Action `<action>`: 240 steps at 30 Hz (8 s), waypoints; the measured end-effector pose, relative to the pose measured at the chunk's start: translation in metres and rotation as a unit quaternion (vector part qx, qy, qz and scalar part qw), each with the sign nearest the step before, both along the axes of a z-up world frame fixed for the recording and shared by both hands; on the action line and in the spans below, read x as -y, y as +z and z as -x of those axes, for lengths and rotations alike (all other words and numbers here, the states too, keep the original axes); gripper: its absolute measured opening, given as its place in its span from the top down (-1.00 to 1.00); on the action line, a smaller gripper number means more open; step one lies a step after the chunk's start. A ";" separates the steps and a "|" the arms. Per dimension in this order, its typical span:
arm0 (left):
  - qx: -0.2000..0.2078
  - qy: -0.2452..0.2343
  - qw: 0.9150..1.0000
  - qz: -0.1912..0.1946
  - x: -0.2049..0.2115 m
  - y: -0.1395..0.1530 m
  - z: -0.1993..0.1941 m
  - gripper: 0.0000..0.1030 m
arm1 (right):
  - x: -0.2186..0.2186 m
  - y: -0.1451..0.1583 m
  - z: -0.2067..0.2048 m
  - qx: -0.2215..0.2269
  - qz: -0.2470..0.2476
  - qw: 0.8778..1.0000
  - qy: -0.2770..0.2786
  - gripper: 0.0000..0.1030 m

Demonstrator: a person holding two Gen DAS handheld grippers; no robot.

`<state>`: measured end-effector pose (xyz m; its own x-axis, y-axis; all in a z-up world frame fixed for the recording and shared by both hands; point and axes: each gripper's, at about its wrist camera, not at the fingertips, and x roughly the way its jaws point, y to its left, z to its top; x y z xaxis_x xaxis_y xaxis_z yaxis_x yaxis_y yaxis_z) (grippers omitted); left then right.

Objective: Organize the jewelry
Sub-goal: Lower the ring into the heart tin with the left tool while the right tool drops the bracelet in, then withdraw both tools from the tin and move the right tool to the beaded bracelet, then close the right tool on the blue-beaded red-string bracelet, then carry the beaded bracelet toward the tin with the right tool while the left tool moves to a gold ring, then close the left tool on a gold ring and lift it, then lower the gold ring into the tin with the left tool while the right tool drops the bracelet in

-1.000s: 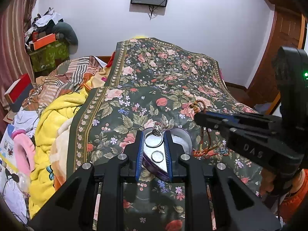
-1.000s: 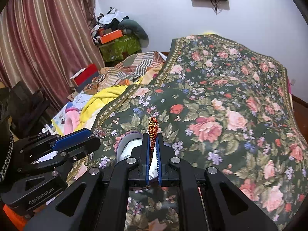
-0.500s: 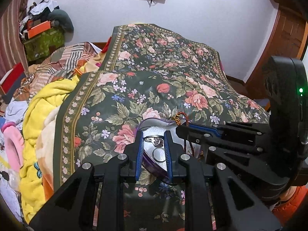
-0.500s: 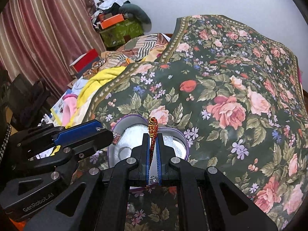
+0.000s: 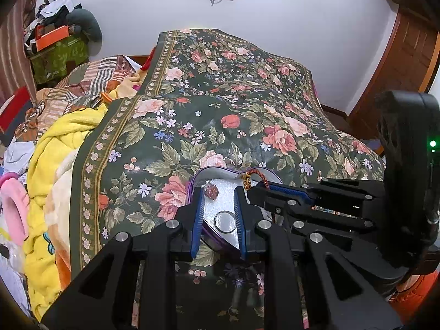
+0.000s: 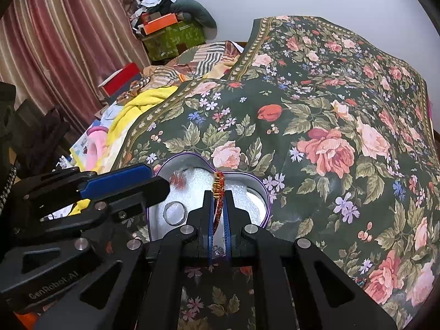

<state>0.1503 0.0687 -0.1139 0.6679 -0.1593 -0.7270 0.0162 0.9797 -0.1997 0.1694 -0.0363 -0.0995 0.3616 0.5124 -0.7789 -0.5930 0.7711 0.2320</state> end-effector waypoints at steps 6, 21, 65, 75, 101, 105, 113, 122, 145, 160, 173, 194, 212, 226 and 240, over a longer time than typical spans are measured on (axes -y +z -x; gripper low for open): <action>0.008 0.002 1.000 -0.005 0.000 0.009 0.006 0.62 | 0.003 0.005 0.002 0.000 -0.002 1.000 -0.001 0.65; 0.044 0.007 0.999 -0.022 0.005 0.046 0.028 0.62 | 0.027 0.049 0.019 0.049 -0.010 0.999 -0.019 0.62; -0.068 -0.094 0.993 -0.006 0.106 -0.033 0.017 0.31 | 0.147 -0.011 0.021 -0.024 0.067 0.993 -0.092 0.44; -0.077 -0.086 0.993 0.002 0.099 -0.047 0.006 0.31 | 0.123 -0.028 0.006 -0.045 0.092 0.993 -0.055 0.12; -0.079 -0.073 0.994 -0.005 0.094 -0.049 -0.003 0.31 | 0.146 -0.005 0.017 0.010 0.056 0.994 -0.092 0.67; -0.076 -0.072 0.994 -0.010 0.098 -0.050 -0.010 0.31 | 0.157 0.002 0.021 0.016 0.043 0.994 -0.101 0.67; -0.072 -0.070 0.994 -0.032 0.105 -0.054 -0.021 0.32 | 0.167 0.005 0.026 0.020 0.035 0.994 -0.103 0.67; -0.072 -0.068 0.994 -0.044 0.105 -0.055 -0.025 0.90 | 0.177 0.003 0.030 0.012 0.020 0.993 -0.114 0.67; -0.009 -0.092 0.996 -0.014 0.108 0.005 0.018 0.93 | 0.170 0.025 0.036 0.030 -0.014 0.993 -0.113 0.67; 0.046 -0.043 0.998 -0.017 0.065 0.045 0.034 0.99 | 0.136 0.059 0.035 0.067 -0.047 0.993 -0.088 0.67; 0.003 -0.053 0.998 -0.020 0.051 0.022 0.033 0.87 | 0.103 0.070 0.029 0.080 -0.061 0.993 -0.065 0.67; -0.069 -0.038 0.995 -0.053 0.069 -0.053 0.011 0.35 | 0.116 0.054 0.028 0.053 -0.057 0.994 -0.075 0.67; -0.028 -0.018 0.999 -0.034 0.043 -0.017 0.037 0.53 | 0.091 0.067 0.027 0.066 -0.062 0.994 -0.054 0.67; 0.042 0.009 0.998 -0.038 0.011 0.034 0.028 0.53 | 0.043 0.074 0.018 0.078 -0.065 0.995 -0.021 0.67; 0.026 0.011 0.999 -0.023 0.002 0.014 0.003 0.53 | 0.017 0.028 -0.006 0.031 -0.026 0.999 -0.014 0.67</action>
<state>0.1468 0.0670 -0.1003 0.7082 -0.1115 -0.6972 0.0043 0.9881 -0.1536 0.1753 -0.0538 -0.0715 0.4226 0.5403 -0.7277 -0.5853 0.7757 0.2361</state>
